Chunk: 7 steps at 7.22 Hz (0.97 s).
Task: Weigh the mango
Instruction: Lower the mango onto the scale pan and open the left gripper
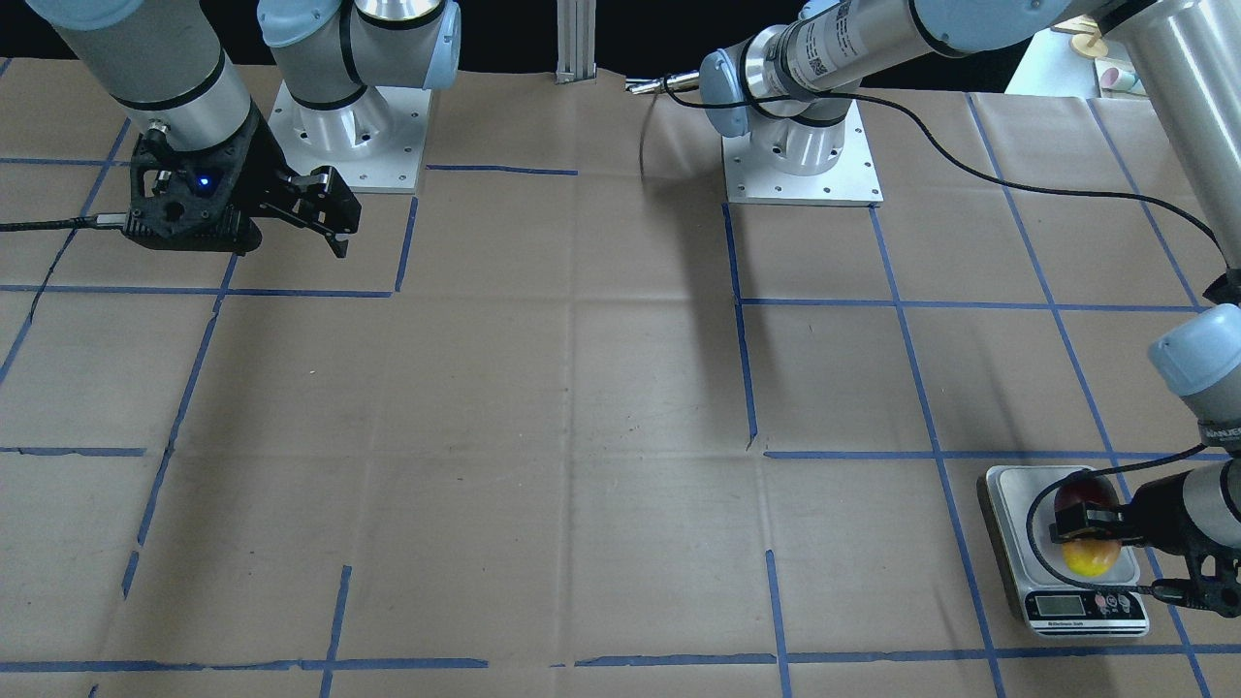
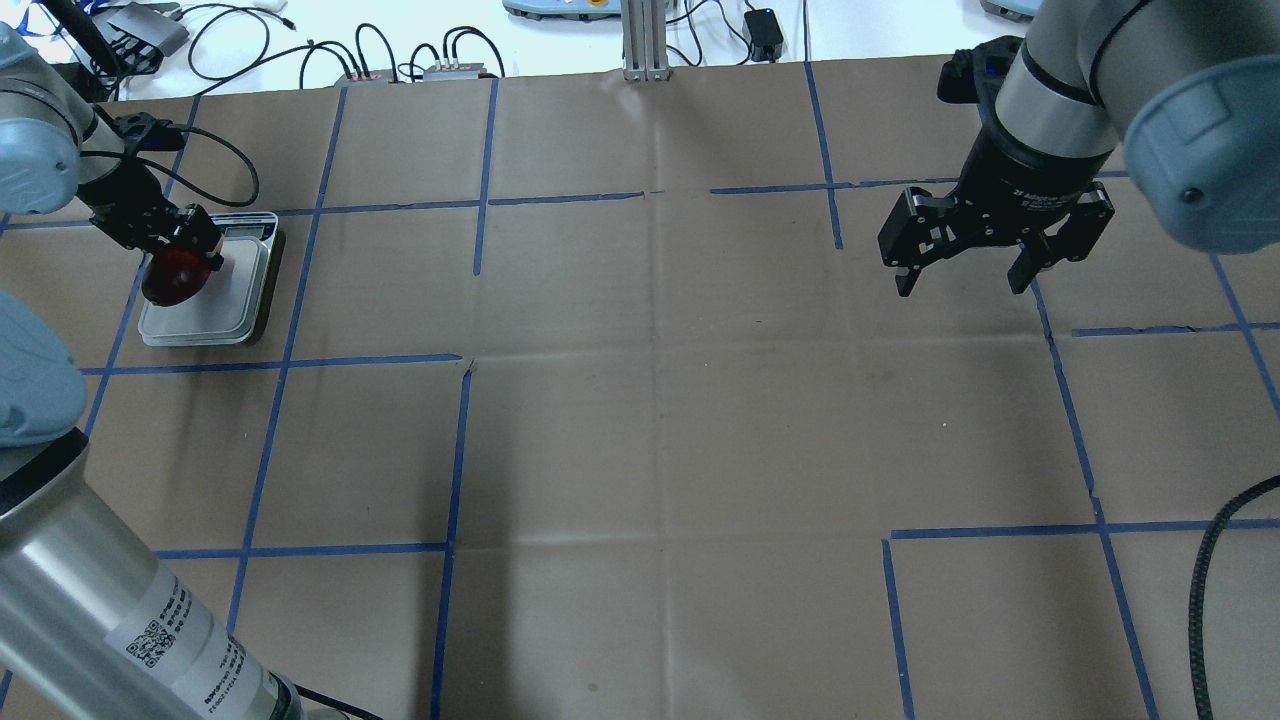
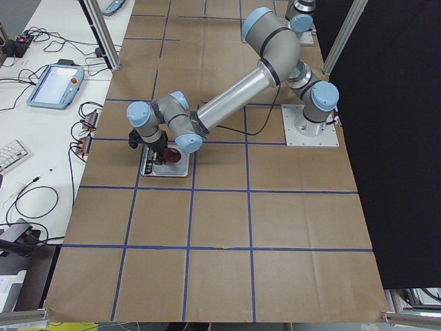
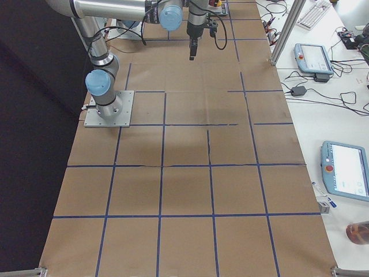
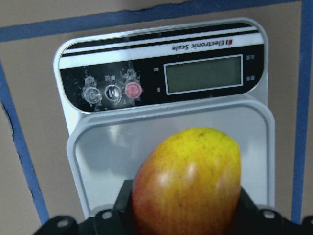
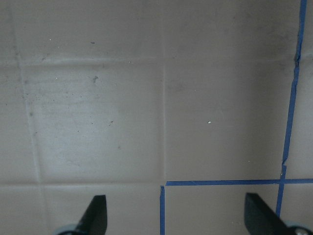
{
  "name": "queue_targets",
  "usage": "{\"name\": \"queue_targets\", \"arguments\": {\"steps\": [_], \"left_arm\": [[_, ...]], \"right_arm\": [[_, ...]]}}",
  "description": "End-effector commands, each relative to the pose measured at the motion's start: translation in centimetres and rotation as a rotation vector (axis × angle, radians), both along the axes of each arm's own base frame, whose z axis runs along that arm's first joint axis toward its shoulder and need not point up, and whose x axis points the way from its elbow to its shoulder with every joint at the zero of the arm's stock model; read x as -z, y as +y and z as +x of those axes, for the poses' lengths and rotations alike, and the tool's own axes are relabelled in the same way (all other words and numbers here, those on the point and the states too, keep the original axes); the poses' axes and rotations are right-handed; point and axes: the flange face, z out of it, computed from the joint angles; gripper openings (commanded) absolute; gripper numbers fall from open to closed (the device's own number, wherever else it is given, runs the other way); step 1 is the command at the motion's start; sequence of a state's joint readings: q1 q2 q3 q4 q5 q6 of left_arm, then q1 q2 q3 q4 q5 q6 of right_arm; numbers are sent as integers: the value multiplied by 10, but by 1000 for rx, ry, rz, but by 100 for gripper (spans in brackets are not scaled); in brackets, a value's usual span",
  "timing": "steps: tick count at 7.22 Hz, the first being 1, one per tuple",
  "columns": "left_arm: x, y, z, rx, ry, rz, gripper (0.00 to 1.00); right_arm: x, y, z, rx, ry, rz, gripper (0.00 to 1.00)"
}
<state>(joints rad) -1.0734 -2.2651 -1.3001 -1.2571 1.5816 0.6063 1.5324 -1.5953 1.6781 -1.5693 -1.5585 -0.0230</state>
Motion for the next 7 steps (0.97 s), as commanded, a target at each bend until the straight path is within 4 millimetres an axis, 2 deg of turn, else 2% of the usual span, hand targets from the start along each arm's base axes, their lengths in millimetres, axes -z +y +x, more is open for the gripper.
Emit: {"name": "queue_targets", "arguments": {"steps": [1,2,3,4,5,6,7], "left_arm": [[-2,0,-1,-19,1,-4,88],[-7,1,-3,-18,3,-10,99],[-21,3,-6,-18,-4,-23,100],[-43,8,-12,-34,-12,-35,100],[-74,23,-33,-48,-13,-30,99],[-101,39,-77,-60,-19,-32,99],[-134,56,-137,-86,-37,-63,99]], "right_arm": [[0,0,0,0,0,0,100],[0,0,0,0,0,0,100],[0,0,0,0,0,0,100],[0,0,0,0,0,0,100],[0,0,0,0,0,0,100],[0,0,0,0,0,0,100],[0,0,0,0,0,0,100]]}}
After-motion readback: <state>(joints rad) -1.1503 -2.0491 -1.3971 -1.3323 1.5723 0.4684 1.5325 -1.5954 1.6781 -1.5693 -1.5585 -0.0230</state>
